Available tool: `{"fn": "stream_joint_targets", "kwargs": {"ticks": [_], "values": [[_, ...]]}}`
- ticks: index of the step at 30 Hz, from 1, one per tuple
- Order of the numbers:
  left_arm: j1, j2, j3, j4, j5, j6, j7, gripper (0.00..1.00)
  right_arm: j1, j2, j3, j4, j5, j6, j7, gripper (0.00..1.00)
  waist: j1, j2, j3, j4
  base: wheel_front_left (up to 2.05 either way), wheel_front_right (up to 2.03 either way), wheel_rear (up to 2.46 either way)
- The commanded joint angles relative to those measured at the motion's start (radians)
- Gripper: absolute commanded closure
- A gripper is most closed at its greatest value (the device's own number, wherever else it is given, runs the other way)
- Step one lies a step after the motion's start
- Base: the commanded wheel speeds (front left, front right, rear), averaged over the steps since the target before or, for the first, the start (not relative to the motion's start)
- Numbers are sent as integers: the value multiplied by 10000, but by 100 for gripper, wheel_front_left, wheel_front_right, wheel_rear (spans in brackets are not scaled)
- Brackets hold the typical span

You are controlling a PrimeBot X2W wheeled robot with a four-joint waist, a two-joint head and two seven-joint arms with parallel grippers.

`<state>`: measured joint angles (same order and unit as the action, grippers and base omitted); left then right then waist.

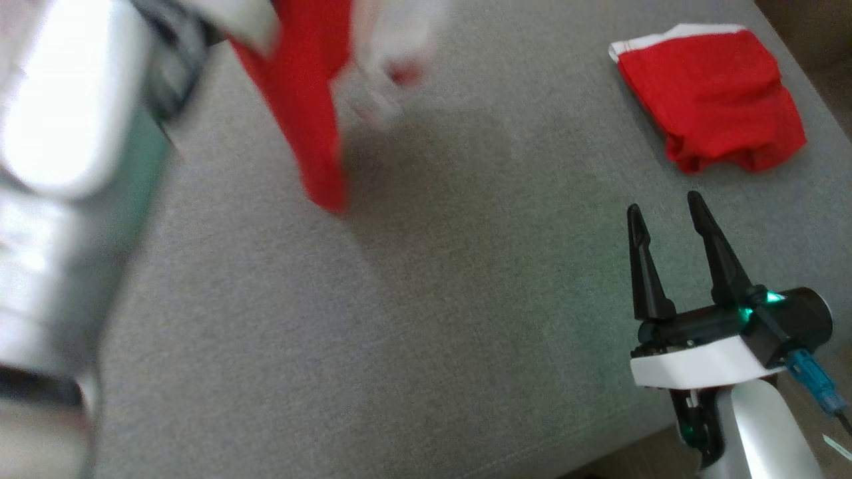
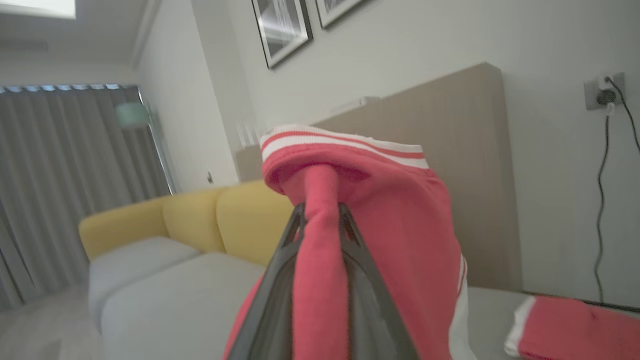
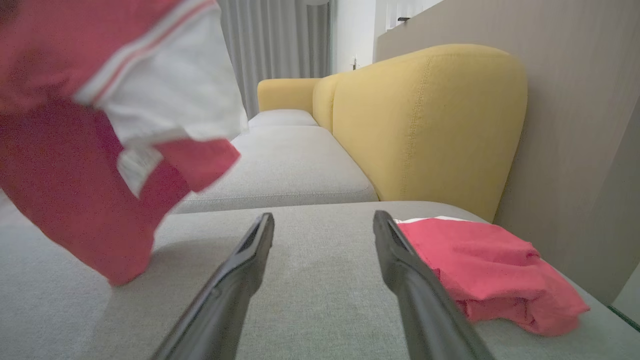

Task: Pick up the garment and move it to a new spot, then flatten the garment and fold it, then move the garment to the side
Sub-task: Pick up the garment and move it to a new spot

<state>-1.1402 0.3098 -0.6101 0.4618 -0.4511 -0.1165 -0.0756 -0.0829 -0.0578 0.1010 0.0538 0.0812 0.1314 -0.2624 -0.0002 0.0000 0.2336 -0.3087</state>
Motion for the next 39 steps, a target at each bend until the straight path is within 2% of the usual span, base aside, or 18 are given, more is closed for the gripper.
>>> {"fn": "stream_joint_targets", "kwargs": {"ticks": [1, 5, 6, 11, 12, 13, 14, 19, 24, 25, 27, 32, 39], "values": [[759, 283, 88, -118, -102, 124, -238, 100, -160, 66, 244, -374, 102, -7, 6, 0, 2, 0, 232, -137, 0, 0, 0], [3060, -59, -525, 464, -180, 221, -1162, 100, -111, 72, 246, -467, 416, -7, 6, 0, 2, 0, 451, -10, 0, 0, 0], [3060, -59, -525, 464, -180, 221, -1162, 100, -111, 72, 246, -467, 416, -7, 6, 0, 2, 0, 451, -10, 0, 0, 0], [5029, -793, -684, 1297, -229, 621, -1805, 100, -49, 74, 115, -512, 529, -7, 6, 0, 2, 0, 716, 491, 0, 0, 0], [5279, -939, -618, 1339, -226, 708, -1835, 93, -31, 74, 107, -500, 503, -7, 6, 0, 2, 0, 712, 623, 0, 0, 0], [5509, -1117, -442, 1216, -235, 807, -1847, 51, 0, 74, 46, -483, 467, -7, 6, 0, 2, 0, 669, 815, 0, 0, 0], [5747, -1245, -203, 939, -157, 933, -1852, 0, 28, 74, -10, -455, 438, -7, 6, 0, 2, 0, 616, 985, 0, 0, 0], [7463, -1651, 1053, -882, 750, 1418, -1858, 0, 284, 75, -200, -234, 253, -7, 6, 0, 2, 0, -66, 1928, 0, 0, 0], [9434, -2108, 2727, -2515, 1420, 1609, -1859, 0, 718, 75, -529, 94, 129, -7, 6, 0, 2, 0, -1068, 2913, 0, 0, 0], [10115, -2236, 3308, -3003, 1804, 1707, -1859, 0, 949, 75, -668, 211, 102, -7, 6, 0, 2, 0, -1439, 3267, 0, 0, 0], [10751, -2324, 3783, -3371, 2197, 1794, -1860, 0, 1204, 75, -696, 332, 112, -7, 6, 0, 2, 0, -1766, 3545, 0, 0, 0], [11950, -2493, 4497, -4229, 2805, 1760, -1860, 0, 1737, 73, -604, 500, 33, -7, 6, 0, 2, 0, -2218, 4053, 0, 0, 0], [12597, -2573, 4724, -4712, 3332, 1475, -1860, 0, 2172, 52, -327, 642, -16, -7, 6, 0, 2, 0, -2399, 4333, 0, 0, 0]]}}
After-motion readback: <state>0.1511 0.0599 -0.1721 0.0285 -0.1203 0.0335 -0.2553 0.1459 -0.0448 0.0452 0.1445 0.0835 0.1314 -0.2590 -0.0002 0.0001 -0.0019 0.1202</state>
